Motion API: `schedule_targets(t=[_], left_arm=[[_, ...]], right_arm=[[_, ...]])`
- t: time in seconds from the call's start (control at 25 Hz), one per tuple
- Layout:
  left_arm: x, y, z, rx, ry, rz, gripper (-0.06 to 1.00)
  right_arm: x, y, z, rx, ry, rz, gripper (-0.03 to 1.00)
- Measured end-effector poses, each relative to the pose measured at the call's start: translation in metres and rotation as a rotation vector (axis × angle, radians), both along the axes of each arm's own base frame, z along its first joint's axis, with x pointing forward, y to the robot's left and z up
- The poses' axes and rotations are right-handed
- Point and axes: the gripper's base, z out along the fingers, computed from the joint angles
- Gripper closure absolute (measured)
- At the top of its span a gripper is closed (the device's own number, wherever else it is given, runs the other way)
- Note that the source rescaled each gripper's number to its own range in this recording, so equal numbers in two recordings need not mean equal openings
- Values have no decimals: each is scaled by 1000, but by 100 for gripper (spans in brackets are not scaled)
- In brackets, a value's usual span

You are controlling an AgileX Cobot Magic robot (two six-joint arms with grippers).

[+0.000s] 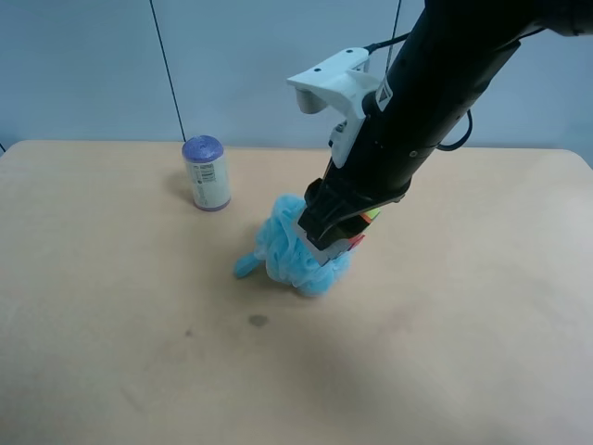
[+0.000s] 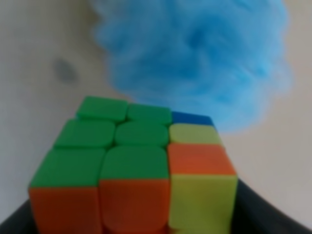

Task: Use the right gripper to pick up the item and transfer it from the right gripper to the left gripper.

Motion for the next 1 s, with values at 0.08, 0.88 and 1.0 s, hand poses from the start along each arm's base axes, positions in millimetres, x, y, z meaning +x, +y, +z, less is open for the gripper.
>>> schedule_targets(t=[0.08, 0.88, 1.0], left_arm=[[0, 0, 0, 0, 0, 0, -5], [54, -25, 39, -193, 268, -106, -5], [78, -34, 56, -237, 344, -151, -5]], right_arm=[[-1, 5, 4, 30, -13, 64, 97], [-11, 38, 24, 378, -172, 496, 97], [-12, 39, 25, 384, -188, 520, 97]])
